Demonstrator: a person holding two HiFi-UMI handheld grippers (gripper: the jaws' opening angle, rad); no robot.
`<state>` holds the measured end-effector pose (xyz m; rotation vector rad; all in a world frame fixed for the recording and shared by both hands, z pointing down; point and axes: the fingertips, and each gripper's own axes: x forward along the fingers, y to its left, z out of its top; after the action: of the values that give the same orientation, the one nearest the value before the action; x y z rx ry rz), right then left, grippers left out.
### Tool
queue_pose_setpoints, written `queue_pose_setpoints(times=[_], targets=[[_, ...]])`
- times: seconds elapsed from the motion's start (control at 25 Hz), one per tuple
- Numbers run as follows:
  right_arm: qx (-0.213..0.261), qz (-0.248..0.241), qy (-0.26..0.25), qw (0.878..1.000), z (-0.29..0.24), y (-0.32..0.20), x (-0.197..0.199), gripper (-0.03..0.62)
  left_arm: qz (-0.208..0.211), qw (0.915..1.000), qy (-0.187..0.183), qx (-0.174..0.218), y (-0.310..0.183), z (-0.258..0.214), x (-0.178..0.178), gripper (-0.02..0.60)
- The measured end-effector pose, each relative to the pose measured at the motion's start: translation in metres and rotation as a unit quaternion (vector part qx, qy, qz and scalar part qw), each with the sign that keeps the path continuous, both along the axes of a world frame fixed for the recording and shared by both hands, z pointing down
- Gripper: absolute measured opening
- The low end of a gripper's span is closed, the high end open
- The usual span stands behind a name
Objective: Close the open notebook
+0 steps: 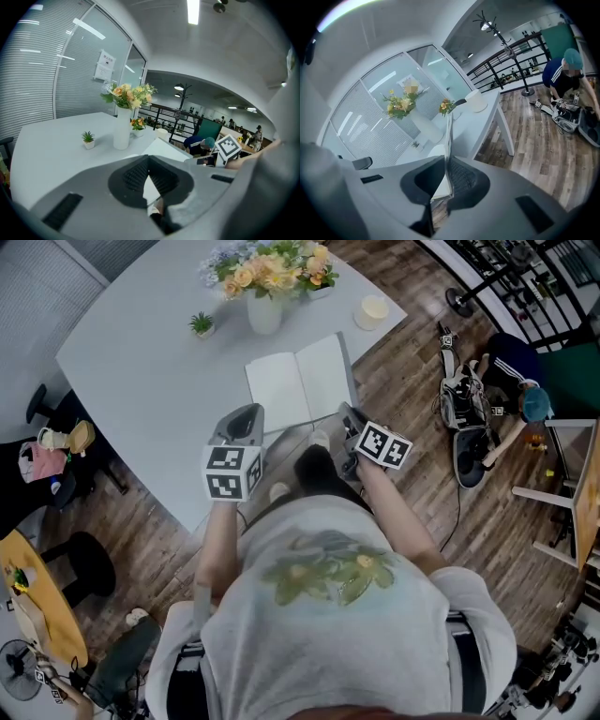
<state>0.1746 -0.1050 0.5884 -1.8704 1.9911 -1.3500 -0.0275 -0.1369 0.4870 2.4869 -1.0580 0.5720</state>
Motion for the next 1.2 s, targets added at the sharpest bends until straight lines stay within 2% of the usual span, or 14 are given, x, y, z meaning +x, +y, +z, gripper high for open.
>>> queue_pose_setpoints(times=[1.2], targets=[[0.005, -0.041, 0.082, 0.996, -0.014, -0.003, -0.022, 0.043, -0.006, 1.0, 0.0, -0.001, 0.004, -0.001, -0.015, 0.003]])
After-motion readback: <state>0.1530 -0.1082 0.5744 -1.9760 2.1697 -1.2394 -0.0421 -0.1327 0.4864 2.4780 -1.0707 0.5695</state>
